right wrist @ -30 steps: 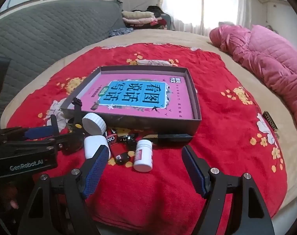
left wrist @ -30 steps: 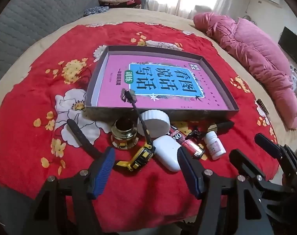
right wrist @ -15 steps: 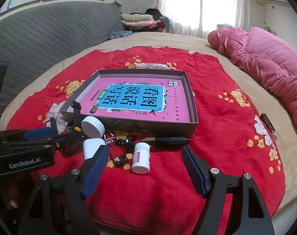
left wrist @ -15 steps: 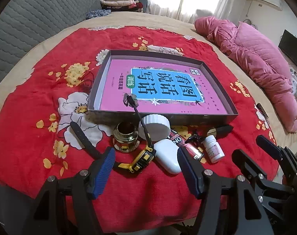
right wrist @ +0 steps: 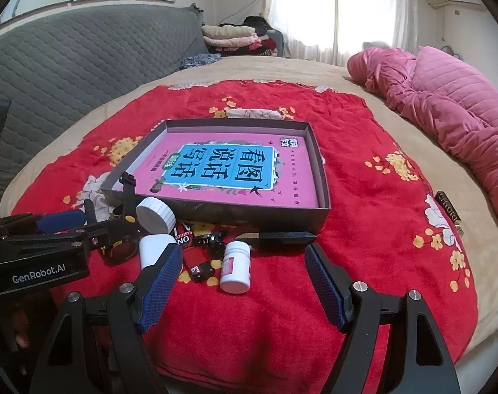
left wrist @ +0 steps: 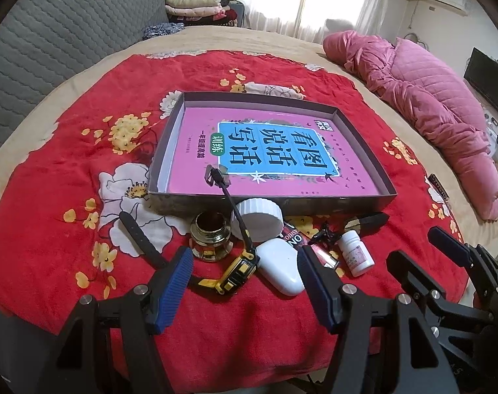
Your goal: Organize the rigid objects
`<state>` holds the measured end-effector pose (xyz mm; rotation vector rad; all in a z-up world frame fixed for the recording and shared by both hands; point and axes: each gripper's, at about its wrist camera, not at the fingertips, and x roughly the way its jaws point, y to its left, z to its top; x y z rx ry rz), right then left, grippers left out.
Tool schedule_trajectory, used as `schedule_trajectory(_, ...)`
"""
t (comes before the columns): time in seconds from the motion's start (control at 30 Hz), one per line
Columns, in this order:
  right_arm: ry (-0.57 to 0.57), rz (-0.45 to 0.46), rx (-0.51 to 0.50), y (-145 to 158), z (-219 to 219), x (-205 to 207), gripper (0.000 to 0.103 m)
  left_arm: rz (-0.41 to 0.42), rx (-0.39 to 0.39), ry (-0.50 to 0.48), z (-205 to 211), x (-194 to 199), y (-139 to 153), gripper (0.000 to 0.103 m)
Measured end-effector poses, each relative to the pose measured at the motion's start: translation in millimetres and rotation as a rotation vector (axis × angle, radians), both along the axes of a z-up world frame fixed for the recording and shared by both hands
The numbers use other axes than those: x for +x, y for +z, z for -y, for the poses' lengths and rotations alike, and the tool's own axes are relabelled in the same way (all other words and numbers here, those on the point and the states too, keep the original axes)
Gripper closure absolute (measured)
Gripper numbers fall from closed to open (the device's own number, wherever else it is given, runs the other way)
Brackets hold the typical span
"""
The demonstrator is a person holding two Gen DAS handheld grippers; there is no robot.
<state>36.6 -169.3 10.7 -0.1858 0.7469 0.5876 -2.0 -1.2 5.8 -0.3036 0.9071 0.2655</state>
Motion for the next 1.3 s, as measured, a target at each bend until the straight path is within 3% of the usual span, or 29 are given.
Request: schedule_trajectory(1.3, -0.018, 0.013, 0.019, 4.6, 3.7, 1.9, 0.025, -0.002, 0.001, -0.005, 2.0, -0.7, 0.0, 0.038)
